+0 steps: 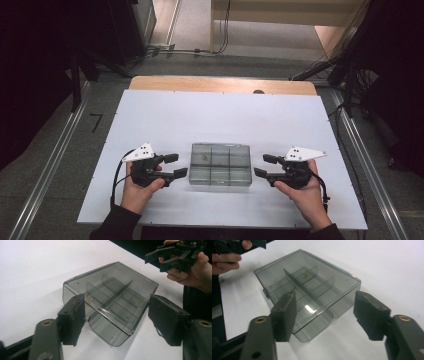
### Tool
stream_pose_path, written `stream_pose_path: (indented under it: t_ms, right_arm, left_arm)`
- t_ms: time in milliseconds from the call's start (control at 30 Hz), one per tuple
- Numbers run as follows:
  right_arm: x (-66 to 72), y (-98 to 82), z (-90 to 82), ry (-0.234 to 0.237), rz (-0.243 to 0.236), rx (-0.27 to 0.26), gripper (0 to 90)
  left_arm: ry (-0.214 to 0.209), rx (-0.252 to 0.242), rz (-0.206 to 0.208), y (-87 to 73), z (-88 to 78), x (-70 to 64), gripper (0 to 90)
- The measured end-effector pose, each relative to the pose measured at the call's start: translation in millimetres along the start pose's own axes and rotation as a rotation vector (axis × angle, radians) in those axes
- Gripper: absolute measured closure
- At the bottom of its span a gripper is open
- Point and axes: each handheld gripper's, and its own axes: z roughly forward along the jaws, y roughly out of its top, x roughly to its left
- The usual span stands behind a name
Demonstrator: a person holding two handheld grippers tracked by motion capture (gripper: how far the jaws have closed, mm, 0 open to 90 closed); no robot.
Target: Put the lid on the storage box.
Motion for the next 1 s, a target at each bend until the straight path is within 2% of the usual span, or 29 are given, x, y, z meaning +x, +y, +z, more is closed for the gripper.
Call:
stream_pose_path:
  t_ms: [200, 300, 333, 500, 567, 1000]
  right_arm:
    - [-5.5, 1.6, -9.1, -0.016, 0.011, -0.039, 22.4]
    - [-7.8, 1.4, -13.1, -0.027, 0.019, -0.052, 18.8]
    - [-8.6, 1.3, -14.5, -0.030, 0.021, -0.056, 17.4]
    - [-12.5, -0.2, -20.2, -0.013, 0.020, -0.076, 11.1]
    - [-13.7, -0.7, -23.0, -0.017, 0.020, -0.084, 8.2]
    - [-22.8, -11.2, -39.9, -0.060, 0.032, -0.124, 7.3]
  left_arm:
    - [0.010, -0.047, 0.000, 0.6, -5.4, 1.2, 15.3]
    - [0.000, -0.058, 0.016, 0.4, -8.3, 1.8, 9.8]
    - [0.009, -0.062, 0.025, 0.2, -9.4, 1.7, 8.3]
    - [0.023, -0.078, 0.038, -0.5, -13.8, 2.6, 2.6]
    - [0.033, -0.084, 0.042, -1.0, -15.2, 2.3, 2.5]
    - [0.082, -0.098, 0.053, -5.9, -28.8, 6.7, 0.2]
